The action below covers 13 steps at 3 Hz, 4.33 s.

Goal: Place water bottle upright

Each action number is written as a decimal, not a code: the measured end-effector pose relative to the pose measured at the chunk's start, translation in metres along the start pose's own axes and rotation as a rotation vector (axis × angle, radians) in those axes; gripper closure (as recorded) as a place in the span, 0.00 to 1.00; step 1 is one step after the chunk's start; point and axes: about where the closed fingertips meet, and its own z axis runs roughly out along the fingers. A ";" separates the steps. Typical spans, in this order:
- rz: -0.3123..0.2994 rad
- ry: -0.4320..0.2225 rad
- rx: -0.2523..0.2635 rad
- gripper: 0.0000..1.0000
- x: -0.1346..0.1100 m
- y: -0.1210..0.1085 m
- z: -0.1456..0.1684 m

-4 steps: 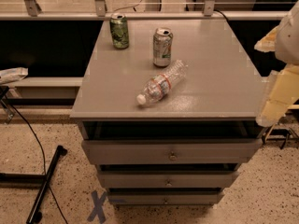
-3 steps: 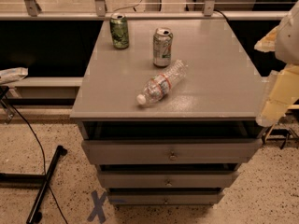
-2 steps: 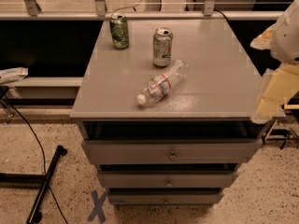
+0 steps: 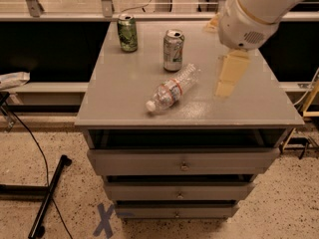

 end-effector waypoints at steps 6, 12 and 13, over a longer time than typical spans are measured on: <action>-0.522 0.077 -0.223 0.00 -0.038 -0.041 0.132; -0.658 0.089 -0.321 0.99 -0.060 -0.045 0.134; -0.534 -0.027 -0.249 1.00 -0.056 -0.069 0.096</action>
Offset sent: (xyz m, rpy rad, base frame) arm 0.0231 0.0365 -0.0006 0.0252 -0.0069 0.0737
